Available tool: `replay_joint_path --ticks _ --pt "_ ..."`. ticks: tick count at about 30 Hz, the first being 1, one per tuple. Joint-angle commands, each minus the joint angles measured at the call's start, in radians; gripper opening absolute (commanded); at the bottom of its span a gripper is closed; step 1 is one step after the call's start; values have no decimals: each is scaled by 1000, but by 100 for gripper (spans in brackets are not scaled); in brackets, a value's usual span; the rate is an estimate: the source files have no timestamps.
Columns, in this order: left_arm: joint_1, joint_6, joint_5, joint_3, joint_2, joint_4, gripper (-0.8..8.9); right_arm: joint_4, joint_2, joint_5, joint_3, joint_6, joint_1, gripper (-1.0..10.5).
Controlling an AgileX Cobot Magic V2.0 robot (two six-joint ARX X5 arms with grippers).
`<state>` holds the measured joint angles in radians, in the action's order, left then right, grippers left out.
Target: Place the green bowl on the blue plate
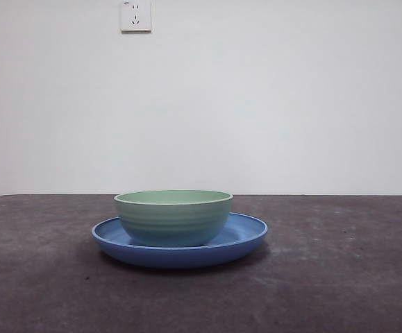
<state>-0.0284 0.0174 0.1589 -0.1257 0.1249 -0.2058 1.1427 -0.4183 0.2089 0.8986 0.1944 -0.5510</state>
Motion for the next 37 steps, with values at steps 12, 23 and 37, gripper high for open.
replay_joint_path --ticks 12,23,37 --pt "3 -40 -145 96 -120 18 31 -9 -3 0 10 0 -9 31" --pt "3 2 -145 114 -122 17 31 -13 -3 0 10 0 -9 31" --pt "3 8 -145 114 -122 18 31 -13 -3 0 10 0 -9 31"
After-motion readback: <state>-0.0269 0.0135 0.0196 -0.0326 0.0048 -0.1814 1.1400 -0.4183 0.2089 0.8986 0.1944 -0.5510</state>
